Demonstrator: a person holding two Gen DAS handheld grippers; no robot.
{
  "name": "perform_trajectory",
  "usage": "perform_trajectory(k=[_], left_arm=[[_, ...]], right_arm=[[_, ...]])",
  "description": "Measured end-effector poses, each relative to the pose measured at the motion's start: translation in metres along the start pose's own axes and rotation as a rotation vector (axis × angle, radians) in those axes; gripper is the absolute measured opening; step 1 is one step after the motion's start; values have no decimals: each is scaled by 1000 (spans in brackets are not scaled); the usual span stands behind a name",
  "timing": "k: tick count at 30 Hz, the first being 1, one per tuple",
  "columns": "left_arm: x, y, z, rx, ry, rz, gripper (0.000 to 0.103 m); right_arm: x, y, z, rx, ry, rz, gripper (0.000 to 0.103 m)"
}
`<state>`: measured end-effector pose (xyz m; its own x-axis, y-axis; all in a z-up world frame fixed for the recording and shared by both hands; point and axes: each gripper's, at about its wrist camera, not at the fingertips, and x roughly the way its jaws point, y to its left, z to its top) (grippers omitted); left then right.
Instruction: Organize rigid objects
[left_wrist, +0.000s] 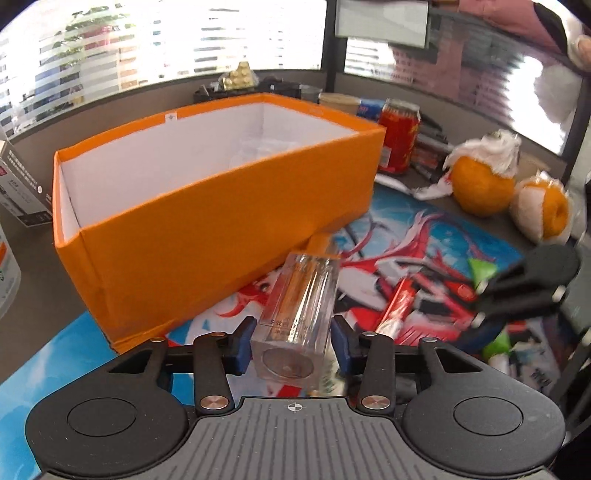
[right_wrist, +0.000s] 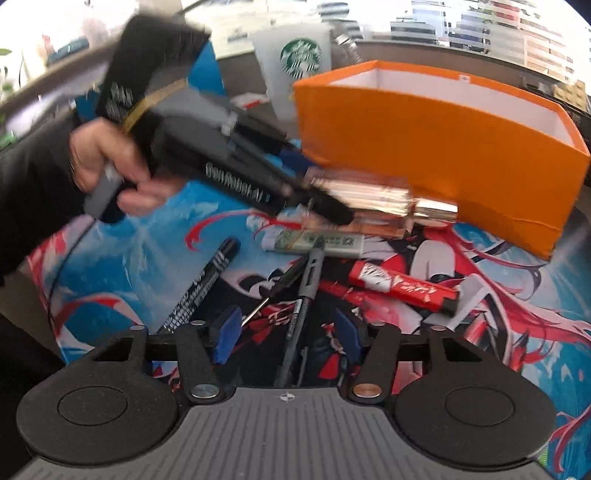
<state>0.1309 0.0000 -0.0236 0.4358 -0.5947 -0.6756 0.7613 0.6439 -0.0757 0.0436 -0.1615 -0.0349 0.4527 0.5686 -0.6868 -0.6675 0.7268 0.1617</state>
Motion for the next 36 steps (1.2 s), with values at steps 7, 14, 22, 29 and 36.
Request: perform_trajectory(k=[7,14,22,29,36], left_arm=[[-11,-6,10,-57,-48,-16,37],[-29,-7,30,-71,-103,2,35],[-44,-10,43,-102,-133,-18,35],[-70,-12,67,-78,-170,-7,35],[-76,-2,107,-65,-211,28,35]], right_arm=[[4,14,-6,-59,-12,-120,25],[2,15,-9,-66,-15,-133,14],[-2,14,-11,-82,-25,-125,11],[-7,6,-13,-48,-28,-82,10],[-9,1,-15,-26,-32,-55,10]])
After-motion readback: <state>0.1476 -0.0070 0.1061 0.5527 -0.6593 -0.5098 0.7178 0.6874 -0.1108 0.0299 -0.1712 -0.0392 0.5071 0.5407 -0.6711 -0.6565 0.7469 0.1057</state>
